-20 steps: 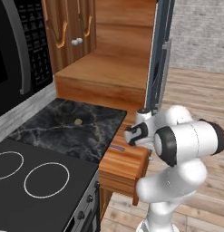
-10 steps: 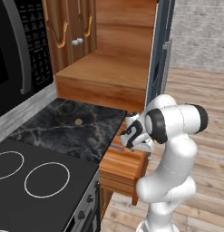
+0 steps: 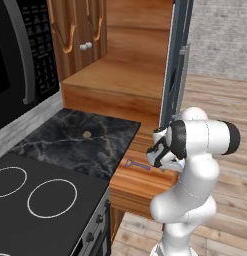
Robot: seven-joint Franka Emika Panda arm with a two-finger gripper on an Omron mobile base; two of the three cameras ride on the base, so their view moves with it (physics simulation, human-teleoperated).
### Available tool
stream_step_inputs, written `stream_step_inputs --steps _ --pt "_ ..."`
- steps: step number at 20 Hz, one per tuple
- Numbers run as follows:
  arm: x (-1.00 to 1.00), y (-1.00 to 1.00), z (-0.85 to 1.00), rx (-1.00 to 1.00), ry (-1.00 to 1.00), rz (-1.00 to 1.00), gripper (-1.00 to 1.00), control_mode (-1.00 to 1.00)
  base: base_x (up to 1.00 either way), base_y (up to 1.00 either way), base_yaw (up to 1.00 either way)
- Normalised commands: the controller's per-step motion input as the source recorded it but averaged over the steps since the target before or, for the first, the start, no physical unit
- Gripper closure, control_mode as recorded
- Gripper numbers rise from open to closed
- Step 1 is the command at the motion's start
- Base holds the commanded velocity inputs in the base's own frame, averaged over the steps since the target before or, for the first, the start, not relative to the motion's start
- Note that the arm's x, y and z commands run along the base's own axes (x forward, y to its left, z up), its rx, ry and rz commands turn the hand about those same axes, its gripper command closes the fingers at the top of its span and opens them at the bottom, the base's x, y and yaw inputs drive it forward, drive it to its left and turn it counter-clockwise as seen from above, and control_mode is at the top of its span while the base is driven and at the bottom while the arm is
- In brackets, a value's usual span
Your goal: Pick the peeler from the drawer and place it on the counter.
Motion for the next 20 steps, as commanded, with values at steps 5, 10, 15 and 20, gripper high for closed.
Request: stream_step_inputs --steps 5,10,15,20 --pt "-1.00 -1.00 -0.53 0.00 -0.22 0.00 -1.00 -1.00 0.00 0.00 0.00" --pt "-0.94 -0.96 0.43 0.12 -0.22 0.00 -1.00 -1.00 0.00 0.00 0.00" --pt "-0.11 -0.53 1.00 0.17 -0.16 0.10 -1.00 -1.00 0.00 0.00 0.00" --pt "0.44 -0.08 1.00 0.09 -0.01 0.39 -1.00 -1.00 0.00 0.00 0.00"
